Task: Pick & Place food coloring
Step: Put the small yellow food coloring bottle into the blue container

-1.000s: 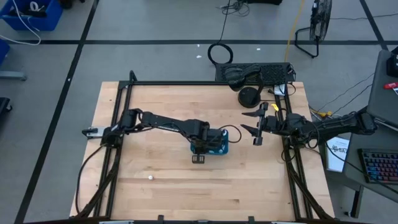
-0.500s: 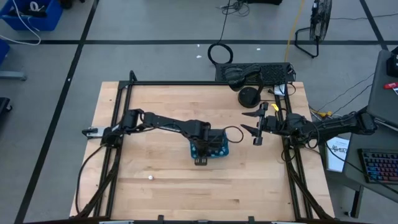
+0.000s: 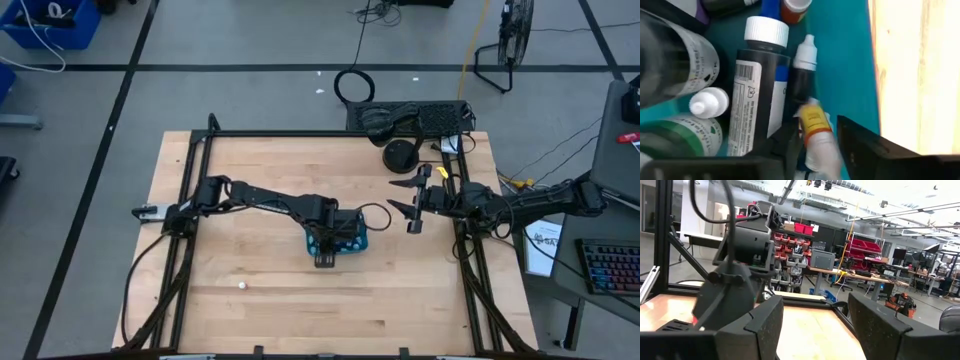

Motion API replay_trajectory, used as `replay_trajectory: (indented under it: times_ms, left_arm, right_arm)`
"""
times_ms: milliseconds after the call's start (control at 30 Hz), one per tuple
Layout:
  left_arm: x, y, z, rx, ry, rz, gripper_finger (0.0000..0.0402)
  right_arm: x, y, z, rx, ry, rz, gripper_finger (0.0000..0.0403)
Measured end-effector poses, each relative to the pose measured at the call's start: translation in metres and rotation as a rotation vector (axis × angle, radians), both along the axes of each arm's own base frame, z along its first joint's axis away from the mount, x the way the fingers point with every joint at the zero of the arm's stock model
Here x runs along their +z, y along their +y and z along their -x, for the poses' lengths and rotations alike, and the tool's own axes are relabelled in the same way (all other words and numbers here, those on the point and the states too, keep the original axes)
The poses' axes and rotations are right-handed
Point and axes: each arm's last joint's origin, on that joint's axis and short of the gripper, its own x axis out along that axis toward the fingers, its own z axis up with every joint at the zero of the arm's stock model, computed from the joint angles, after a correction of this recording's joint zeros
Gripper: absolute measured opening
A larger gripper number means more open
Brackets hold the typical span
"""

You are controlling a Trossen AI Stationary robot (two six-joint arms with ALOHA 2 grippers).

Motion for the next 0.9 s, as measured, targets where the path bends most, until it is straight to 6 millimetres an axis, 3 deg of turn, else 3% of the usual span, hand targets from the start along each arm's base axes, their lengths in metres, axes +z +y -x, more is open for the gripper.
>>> replay_trajectory:
  times_ms: [100, 233, 500, 633, 733, 900]
  left_arm:
    - [0.009, 0.000, 0.002, 0.001, -0.020, -0.002, 0.0160]
    - [0.028, 0.001, 0.008, 0.023, -0.042, 0.005, 0.0149]
    - [0.106, 0.001, 0.043, 0.112, -0.125, -0.047, 0.0070]
    - [0.148, -0.015, 0.073, 0.153, -0.176, -0.096, 0.0049]
    - [0.156, -0.035, 0.096, 0.160, -0.152, -0.094, 0.0041]
    - [0.144, -0.068, 0.137, 0.283, -0.104, -0.118, 0.0040]
  right_arm:
    - [0.000, 0.000, 0.000, 0.000, 0.000, 0.000, 0.0212]
    - [0.000, 0.000, 0.000, 0.000, 0.000, 0.000, 0.0212]
    - [0.000, 0.000, 0.000, 0.000, 0.000, 0.000, 0.0212]
    - [0.000, 0.000, 0.000, 0.000, 0.001, 0.000, 0.0212]
    - [0.000, 0.000, 0.000, -0.001, 0.001, 0.000, 0.0212]
    - [0.000, 0.000, 0.000, -0.001, 0.001, 0.002, 0.0212]
